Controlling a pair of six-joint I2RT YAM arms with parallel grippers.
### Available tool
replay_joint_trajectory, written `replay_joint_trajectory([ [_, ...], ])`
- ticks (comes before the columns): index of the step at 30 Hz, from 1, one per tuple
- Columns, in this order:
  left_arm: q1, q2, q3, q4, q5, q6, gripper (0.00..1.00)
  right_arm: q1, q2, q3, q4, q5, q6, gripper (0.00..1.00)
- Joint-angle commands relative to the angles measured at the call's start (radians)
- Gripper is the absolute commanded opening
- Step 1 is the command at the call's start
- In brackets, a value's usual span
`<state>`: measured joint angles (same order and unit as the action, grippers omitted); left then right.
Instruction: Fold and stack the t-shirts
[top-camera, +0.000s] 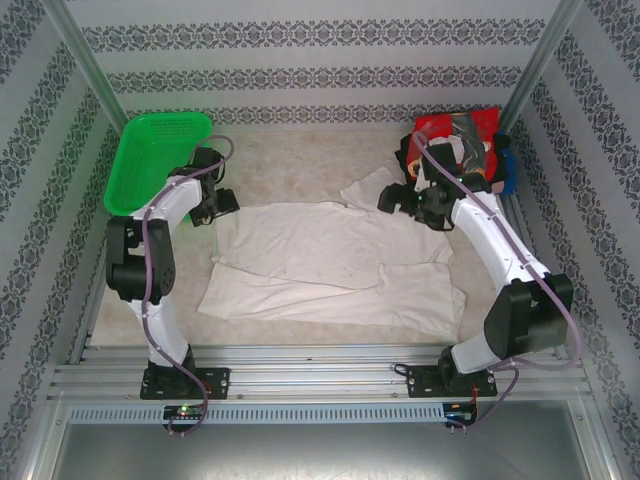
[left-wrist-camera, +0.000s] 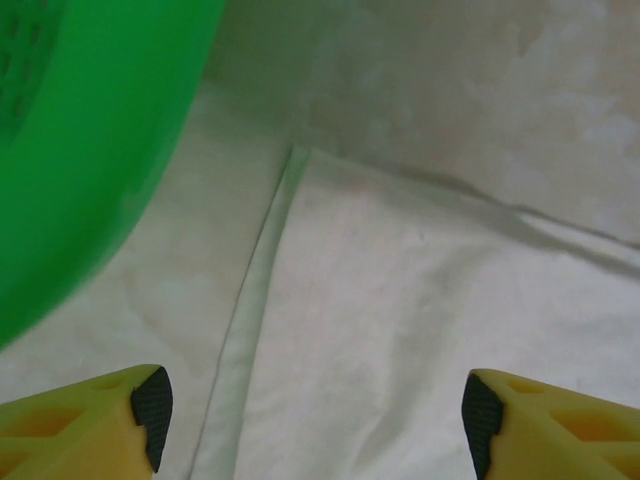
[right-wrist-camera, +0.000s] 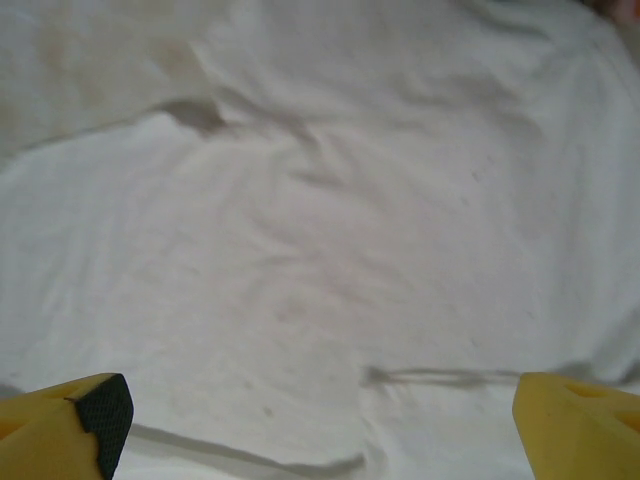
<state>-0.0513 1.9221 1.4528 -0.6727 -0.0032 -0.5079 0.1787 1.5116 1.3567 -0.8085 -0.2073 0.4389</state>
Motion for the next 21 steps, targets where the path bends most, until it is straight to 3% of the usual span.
replay_joint_trajectory([
  [1, -0.004, 0.061, 0.06, 0.059, -0.026, -0.013, 0.75, -0.004, 0.063, 0.094, 0.018, -0.077, -0.046, 0.98],
  [11, 0.033, 0.202, 0.18, 0.062, -0.078, 0.0, 0.62, -0.023, 0.163, 0.246, 0.015, -0.115, -0.071, 0.98],
  [21, 0.042, 0.246, 0.199, 0.07, -0.053, 0.005, 0.56, -0.046, 0.161, 0.205, 0.013, -0.117, -0.07, 0.98],
])
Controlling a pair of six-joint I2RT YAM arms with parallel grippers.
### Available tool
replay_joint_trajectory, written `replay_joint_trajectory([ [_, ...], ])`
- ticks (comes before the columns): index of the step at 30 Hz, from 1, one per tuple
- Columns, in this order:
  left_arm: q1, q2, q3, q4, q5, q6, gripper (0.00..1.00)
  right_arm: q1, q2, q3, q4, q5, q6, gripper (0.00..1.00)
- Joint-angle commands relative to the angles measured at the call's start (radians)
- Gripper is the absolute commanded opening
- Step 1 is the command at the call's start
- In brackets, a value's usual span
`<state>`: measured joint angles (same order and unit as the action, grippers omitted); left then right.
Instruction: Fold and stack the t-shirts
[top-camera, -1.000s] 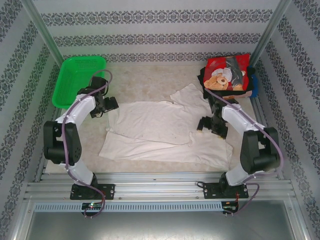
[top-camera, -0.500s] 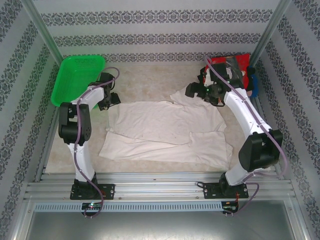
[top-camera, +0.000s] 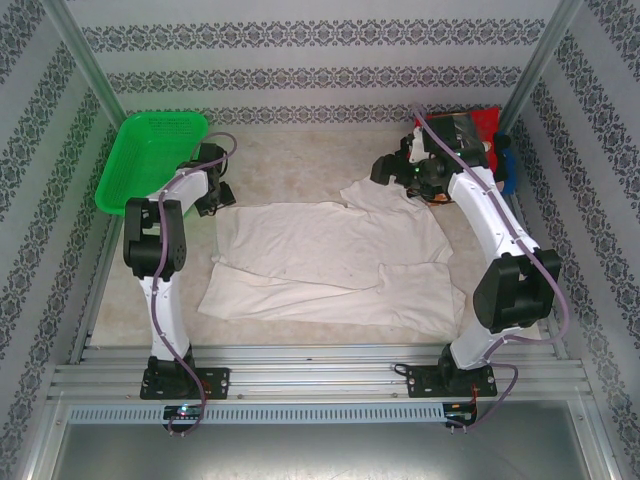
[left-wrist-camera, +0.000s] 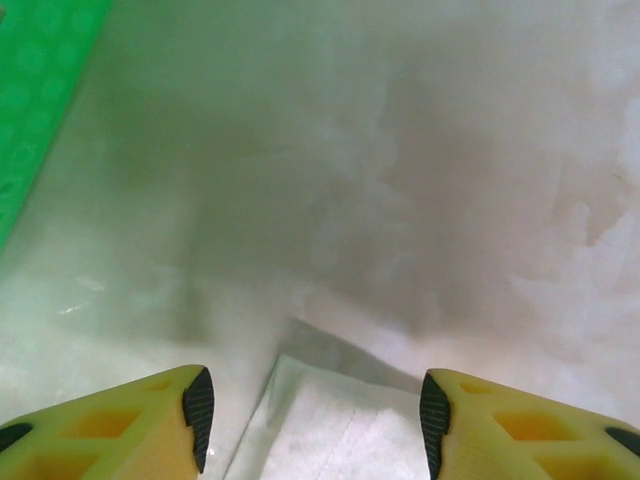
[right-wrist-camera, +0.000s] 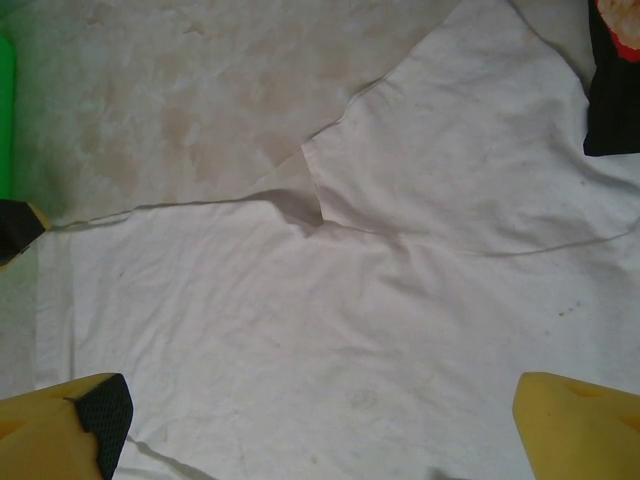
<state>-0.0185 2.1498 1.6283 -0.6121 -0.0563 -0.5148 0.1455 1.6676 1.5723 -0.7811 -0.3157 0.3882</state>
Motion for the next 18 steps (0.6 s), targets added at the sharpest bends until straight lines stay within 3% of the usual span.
replay_joint_trajectory([
  [1, 0.009, 0.019, 0.018, 0.012, 0.006, 0.012, 0.55, -0.016, 0.005, -0.014, -0.014, -0.001, -0.022, 0.98],
  [9, 0.009, 0.043, 0.015, 0.01, 0.04, 0.023, 0.43, -0.066, 0.115, 0.079, -0.048, -0.007, -0.045, 0.98],
  [14, 0.009, 0.056, 0.023, -0.014, 0.041, 0.043, 0.34, -0.08, 0.278, 0.264, -0.127, 0.007, -0.068, 0.98],
  [18, 0.015, 0.06, 0.026, -0.018, 0.042, 0.061, 0.2, -0.09, 0.427, 0.441, -0.2, 0.022, -0.069, 0.98],
])
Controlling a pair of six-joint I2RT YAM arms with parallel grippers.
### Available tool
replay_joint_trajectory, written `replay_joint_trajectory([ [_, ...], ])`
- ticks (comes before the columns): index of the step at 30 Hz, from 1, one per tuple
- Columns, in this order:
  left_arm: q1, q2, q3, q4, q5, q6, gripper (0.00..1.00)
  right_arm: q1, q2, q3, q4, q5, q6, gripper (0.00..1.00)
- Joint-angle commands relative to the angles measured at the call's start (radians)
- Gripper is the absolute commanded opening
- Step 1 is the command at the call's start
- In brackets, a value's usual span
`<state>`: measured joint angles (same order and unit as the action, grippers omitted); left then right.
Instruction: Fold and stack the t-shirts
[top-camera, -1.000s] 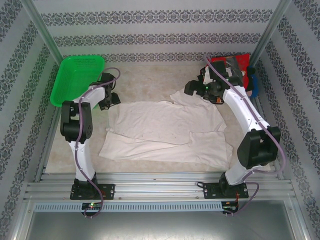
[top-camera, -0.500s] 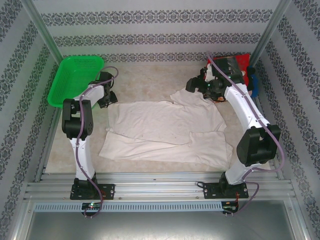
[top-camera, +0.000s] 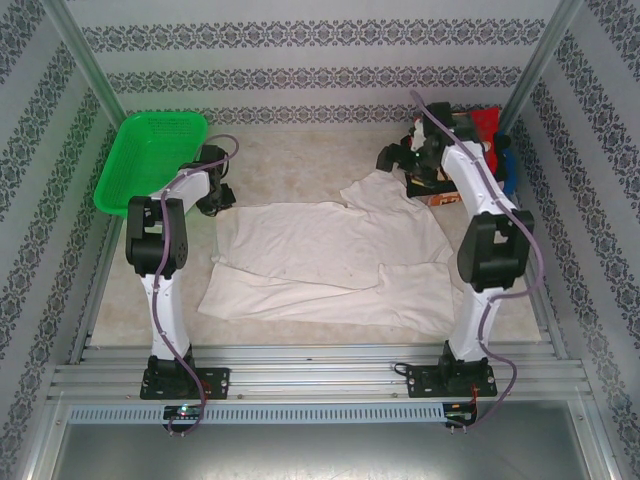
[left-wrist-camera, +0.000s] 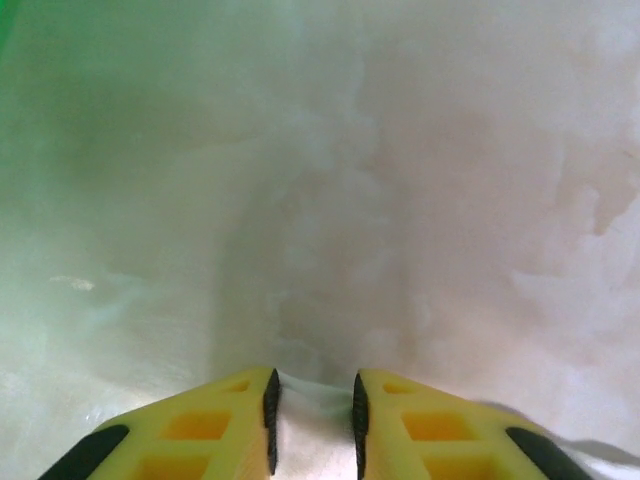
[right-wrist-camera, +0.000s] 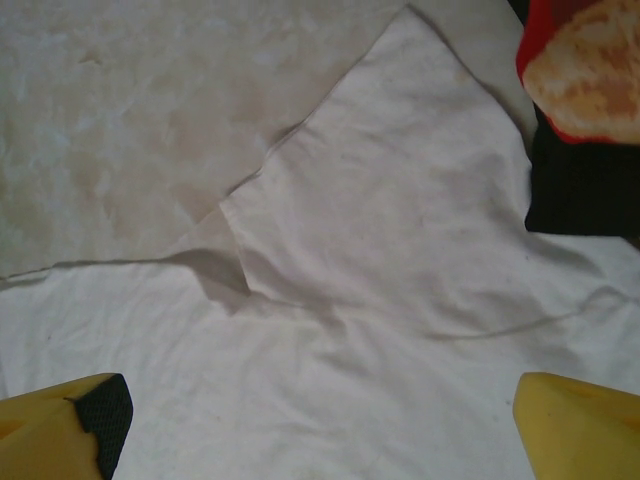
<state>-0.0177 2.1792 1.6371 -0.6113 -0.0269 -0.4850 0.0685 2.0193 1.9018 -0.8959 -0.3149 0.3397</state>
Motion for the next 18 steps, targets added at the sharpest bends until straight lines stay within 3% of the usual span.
replay_joint_trajectory([
  [1, 0.015, 0.031, 0.023, -0.021, 0.015, 0.037, 0.14, -0.016, 0.123, 0.172, -0.123, 0.03, -0.021, 0.98],
  [5, 0.015, 0.01, 0.021, -0.012, 0.04, 0.052, 0.01, -0.019, 0.3, 0.406, -0.245, 0.112, -0.025, 0.98],
  [10, 0.013, -0.061, -0.021, 0.034, 0.086, 0.063, 0.0, -0.02, 0.469, 0.652, -0.314, 0.121, -0.041, 0.97],
  [18, 0.01, -0.19, -0.098, 0.087, 0.134, 0.05, 0.0, -0.004, 0.564, 0.699, -0.17, 0.039, 0.002, 0.89],
])
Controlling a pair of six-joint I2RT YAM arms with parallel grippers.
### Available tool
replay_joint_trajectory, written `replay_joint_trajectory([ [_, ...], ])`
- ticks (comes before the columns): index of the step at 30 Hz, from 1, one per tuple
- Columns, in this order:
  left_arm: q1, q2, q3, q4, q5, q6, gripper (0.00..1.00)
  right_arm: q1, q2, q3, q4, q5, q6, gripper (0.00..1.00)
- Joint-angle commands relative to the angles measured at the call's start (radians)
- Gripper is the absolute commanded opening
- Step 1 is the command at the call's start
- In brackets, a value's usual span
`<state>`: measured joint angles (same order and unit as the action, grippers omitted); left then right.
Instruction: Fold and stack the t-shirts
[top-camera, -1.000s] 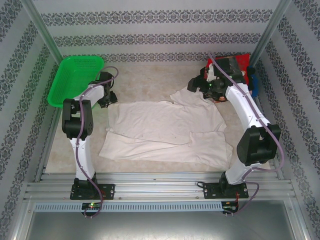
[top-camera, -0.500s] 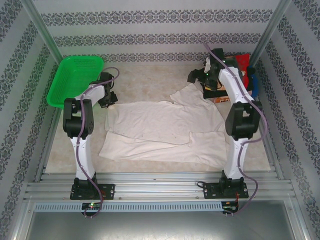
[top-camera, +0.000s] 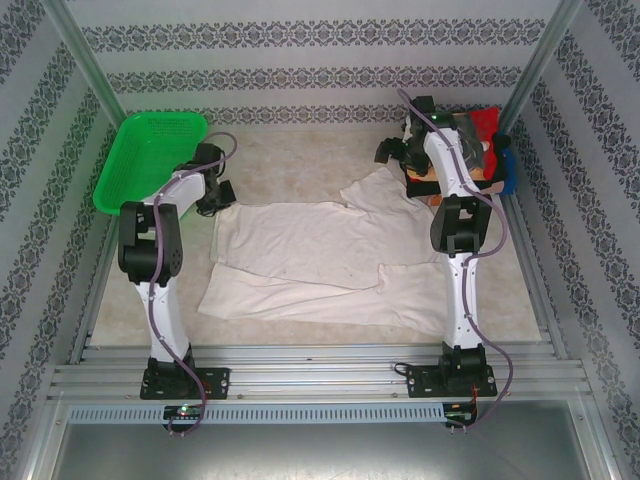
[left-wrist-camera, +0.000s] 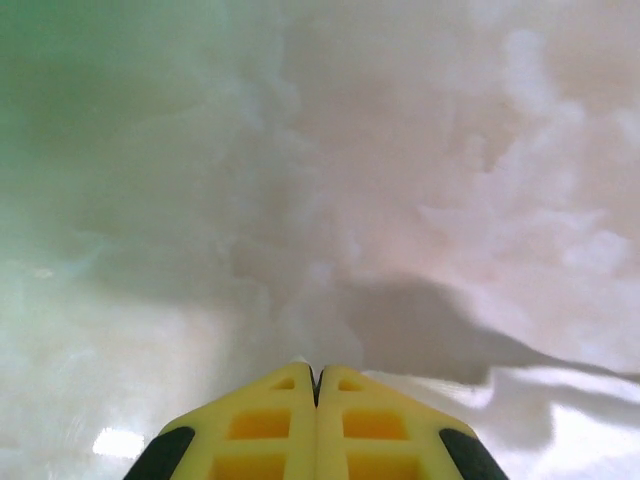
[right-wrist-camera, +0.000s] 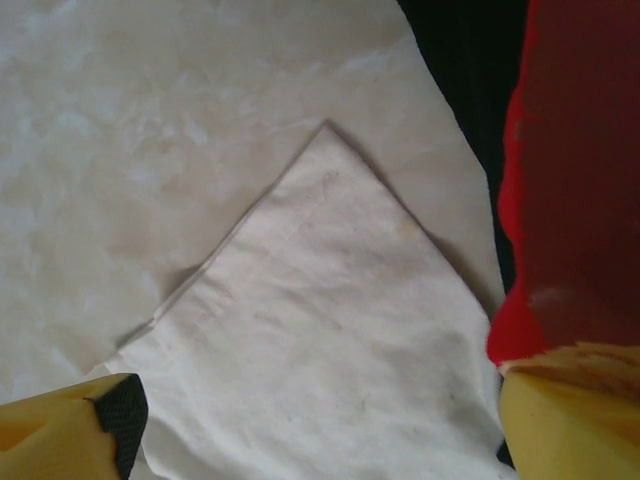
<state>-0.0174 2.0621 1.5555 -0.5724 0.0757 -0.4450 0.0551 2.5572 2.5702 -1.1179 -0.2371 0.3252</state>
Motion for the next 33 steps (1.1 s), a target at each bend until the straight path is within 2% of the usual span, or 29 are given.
replay_joint_trajectory([
  [1, 0.01, -0.086, -0.022, 0.05, 0.032, 0.007, 0.0, 0.01, 0.034, 0.031, 0.072, -0.045, 0.028, 0.87],
  [7, 0.009, -0.16, -0.043, 0.052, 0.054, -0.013, 0.0, 0.017, 0.086, 0.031, 0.2, -0.083, 0.092, 0.84],
  [12, 0.007, -0.187, -0.057, 0.063, 0.101, -0.029, 0.0, 0.019, 0.128, 0.045, 0.256, -0.06, 0.121, 0.81],
  [20, -0.006, -0.215, -0.074, 0.072, 0.145, -0.04, 0.0, 0.019, 0.176, 0.065, 0.242, 0.059, 0.152, 0.75],
  [30, -0.006, -0.231, -0.061, 0.063, 0.155, -0.04, 0.0, 0.044, 0.221, 0.073, 0.215, 0.108, 0.133, 0.69],
  [33, -0.006, -0.231, -0.053, 0.06, 0.156, -0.04, 0.0, 0.049, 0.232, 0.078, 0.215, 0.115, 0.133, 0.64],
])
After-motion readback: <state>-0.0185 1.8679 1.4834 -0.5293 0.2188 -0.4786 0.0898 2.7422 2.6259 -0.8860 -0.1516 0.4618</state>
